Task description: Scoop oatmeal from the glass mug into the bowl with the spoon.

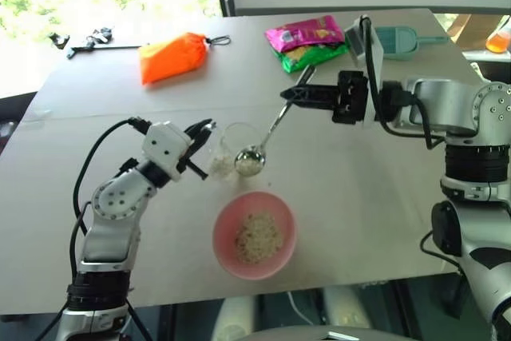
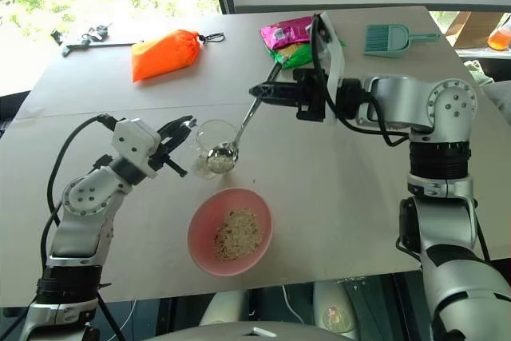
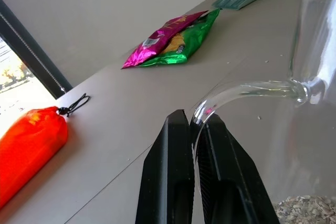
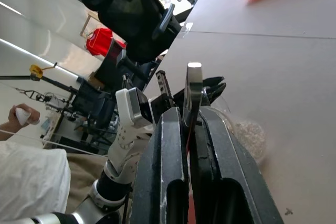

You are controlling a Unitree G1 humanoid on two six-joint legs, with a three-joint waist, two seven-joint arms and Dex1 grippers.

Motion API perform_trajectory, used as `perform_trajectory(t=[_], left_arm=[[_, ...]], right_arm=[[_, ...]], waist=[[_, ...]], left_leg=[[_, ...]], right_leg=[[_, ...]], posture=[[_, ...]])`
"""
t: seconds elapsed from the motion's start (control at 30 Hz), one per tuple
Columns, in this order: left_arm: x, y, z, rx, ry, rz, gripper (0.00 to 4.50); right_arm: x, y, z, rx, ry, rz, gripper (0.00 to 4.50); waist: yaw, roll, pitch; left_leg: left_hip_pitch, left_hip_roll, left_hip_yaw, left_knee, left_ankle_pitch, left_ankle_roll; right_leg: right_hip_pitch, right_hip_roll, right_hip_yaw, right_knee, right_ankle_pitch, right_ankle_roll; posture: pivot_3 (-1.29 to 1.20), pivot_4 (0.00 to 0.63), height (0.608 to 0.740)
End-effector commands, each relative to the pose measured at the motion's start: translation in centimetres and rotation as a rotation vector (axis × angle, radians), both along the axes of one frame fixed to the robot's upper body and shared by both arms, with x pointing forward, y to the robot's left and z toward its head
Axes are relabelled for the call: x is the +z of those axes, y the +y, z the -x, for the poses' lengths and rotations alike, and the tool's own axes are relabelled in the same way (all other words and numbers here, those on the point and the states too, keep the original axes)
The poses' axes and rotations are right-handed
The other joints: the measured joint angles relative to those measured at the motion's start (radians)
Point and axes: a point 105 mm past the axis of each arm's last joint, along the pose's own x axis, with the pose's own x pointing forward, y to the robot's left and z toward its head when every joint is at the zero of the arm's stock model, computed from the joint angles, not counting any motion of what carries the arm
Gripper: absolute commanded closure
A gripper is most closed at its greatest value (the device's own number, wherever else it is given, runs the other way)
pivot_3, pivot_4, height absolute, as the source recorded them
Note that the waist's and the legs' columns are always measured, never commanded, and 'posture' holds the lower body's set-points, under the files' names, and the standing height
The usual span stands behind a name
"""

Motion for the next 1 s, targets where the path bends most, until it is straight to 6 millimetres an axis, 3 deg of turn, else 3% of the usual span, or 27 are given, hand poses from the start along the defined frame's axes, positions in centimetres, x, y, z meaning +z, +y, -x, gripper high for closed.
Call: perform_trajectory(t=[0.03,0.23,0.47,0.77,1.0], left_arm=[[1.9,0.5,0.2,0.006,-0.085,-0.011,4.46],[2.2,0.9,0.0,0.017,-0.097,-0.015,4.46],[2.7,0.9,0.0,0.018,-0.109,-0.02,4.46],[3.1,0.9,0.2,0.021,-0.118,-0.021,4.46],[3.3,0.6,0.0,0.014,-0.118,-0.015,4.46]], right_arm=[[0.2,0.5,2.0,0.078,-0.057,-0.004,4.5],[-2.0,0.9,3.7,0.123,-0.093,0.068,4.5],[-4.6,1.6,4.6,0.118,-0.353,0.236,4.5],[-3.3,1.6,5.2,0.167,-0.7,0.232,4.5],[-2.9,1.1,6.5,0.278,-0.743,0.164,4.5]], waist=[[0.0,0.0,0.0],[0.001,0.0,0.0],[0.004,0.0,0.0],[0.005,0.0,0.0],[0.007,0.0,0.0]], left_leg=[[0.0,0.0,0.0,0.0,0.0,0.0],[-0.001,0.0,-0.001,0.0,0.0,0.0],[-0.002,0.0,-0.002,0.0,0.0,0.0],[-0.01,-0.001,-0.007,0.005,0.0,0.0],[-0.01,-0.001,-0.009,0.006,0.0,0.0]], right_leg=[[0.0,0.0,0.0,0.0,0.0,0.0],[0.0,0.0,-0.001,0.0,0.0,0.0],[-0.001,0.0,-0.002,-0.001,0.0,0.0],[-0.006,0.0,-0.007,-0.001,0.0,0.0],[-0.005,0.0,-0.009,0.0,0.0,0.0]], posture=[[0.0,0.15,0.74],[0.0,0.15,0.74],[0.0,0.15,0.74],[0.0,0.15,0.74],[0.0,0.15,0.74]])
